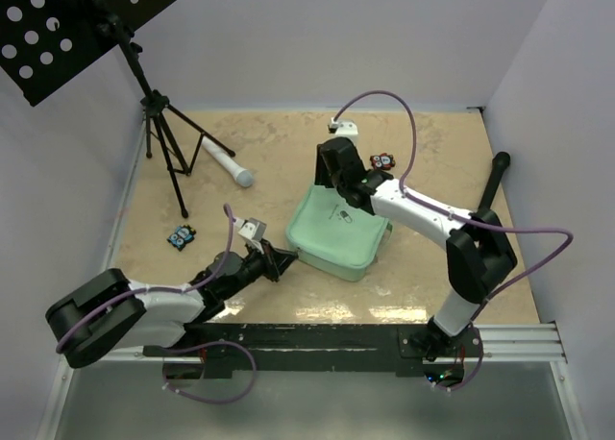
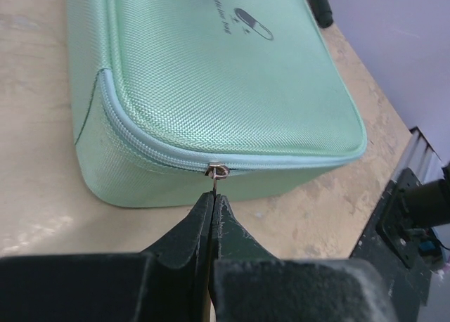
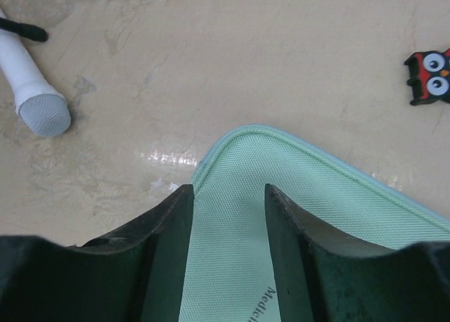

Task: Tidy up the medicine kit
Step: Zip the medicine box at the center of the board.

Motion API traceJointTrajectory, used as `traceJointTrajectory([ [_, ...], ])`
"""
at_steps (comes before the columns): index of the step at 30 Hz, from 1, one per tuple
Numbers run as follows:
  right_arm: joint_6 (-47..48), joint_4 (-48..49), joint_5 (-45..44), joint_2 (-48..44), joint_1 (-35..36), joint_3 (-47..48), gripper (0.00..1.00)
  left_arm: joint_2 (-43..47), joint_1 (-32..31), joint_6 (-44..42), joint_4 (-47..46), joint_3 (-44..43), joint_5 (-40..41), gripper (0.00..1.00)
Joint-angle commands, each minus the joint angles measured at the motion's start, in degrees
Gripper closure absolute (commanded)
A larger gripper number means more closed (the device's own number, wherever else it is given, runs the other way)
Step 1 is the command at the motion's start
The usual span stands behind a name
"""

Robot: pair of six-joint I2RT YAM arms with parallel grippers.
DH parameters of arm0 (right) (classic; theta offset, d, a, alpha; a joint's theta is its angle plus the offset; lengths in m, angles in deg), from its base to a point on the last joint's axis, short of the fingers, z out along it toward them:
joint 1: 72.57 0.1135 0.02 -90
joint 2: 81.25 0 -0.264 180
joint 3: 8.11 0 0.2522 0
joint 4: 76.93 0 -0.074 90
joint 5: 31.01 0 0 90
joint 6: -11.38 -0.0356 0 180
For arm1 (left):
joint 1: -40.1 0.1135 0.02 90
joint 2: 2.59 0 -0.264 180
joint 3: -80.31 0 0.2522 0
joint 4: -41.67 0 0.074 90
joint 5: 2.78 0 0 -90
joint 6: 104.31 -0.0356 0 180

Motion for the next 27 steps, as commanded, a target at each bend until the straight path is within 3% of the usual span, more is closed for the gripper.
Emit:
traceJointTrajectory([
  [1, 4.7, 1.4, -6.0, -3.1, 0.0, 0.6, 0.51, 4.7, 5.0, -3.8, 6.4, -1.6, -2.0, 1.00],
  [5, 10.0, 10.2, -3.5, -5.9, -1.0, -5.3, 0.49, 5.7, 7.9, -7.7, 14.6, -5.1, -3.9, 1.00],
  [7, 9.5, 7.6, 1.5, -5.7, -4.2, -3.8, 0.48, 5.1, 10.1, -8.1, 16.0, -6.1, -5.4, 1.00],
  [9, 10.1, 5.1, 13.1, -4.8, -6.5, -2.4, 0.49, 3.9, 12.4, -7.8, 16.4, -6.6, -6.5, 1.00],
  [14, 9.7, 8.6, 19.7, -7.9, -6.4, -6.1, 0.46, -2.0, 16.5, -7.3, 16.9, -10.6, -8.6, 1.00],
  [27, 13.8, 2.1, 13.2, -5.5, 2.4, -2.2, 0.41, -14.3, 22.8, -14.3, 19.3, -25.0, -15.0, 1.00],
])
